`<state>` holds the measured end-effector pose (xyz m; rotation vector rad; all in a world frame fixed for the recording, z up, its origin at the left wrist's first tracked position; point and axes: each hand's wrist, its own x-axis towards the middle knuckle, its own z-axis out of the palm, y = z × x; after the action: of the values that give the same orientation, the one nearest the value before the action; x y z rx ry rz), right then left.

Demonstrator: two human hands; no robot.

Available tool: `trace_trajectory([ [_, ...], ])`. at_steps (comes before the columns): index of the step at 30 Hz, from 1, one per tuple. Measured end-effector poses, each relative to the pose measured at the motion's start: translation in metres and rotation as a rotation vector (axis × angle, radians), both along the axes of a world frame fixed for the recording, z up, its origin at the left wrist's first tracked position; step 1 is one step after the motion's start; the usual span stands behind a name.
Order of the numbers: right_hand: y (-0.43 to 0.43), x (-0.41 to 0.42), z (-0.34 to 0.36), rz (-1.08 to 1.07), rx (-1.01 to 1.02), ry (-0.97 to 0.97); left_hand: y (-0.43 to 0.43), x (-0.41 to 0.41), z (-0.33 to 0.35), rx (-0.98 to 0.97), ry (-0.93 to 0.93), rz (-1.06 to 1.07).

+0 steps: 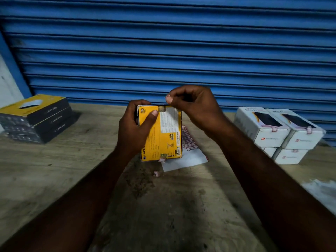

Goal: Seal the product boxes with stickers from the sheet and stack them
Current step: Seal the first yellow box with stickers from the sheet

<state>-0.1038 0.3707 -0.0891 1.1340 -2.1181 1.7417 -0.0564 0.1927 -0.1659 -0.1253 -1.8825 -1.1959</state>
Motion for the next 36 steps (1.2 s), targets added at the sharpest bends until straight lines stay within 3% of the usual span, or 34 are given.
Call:
trace_trajectory([
  [13,-0.008,0.002,-0.005,-0.049,0.053,-0.008,0.004,0.005,-0.001,-0.014,0.004,0.026],
  [22,-0.01,0.003,-0.007,0.137,-0.143,-0.492,0.005,0.002,-0.002,0.005,0.001,0.047],
  [36,-0.017,0.0,-0.021,0.081,-0.069,-0.443,0.005,0.001,-0.004,0.004,0.021,0.029],
])
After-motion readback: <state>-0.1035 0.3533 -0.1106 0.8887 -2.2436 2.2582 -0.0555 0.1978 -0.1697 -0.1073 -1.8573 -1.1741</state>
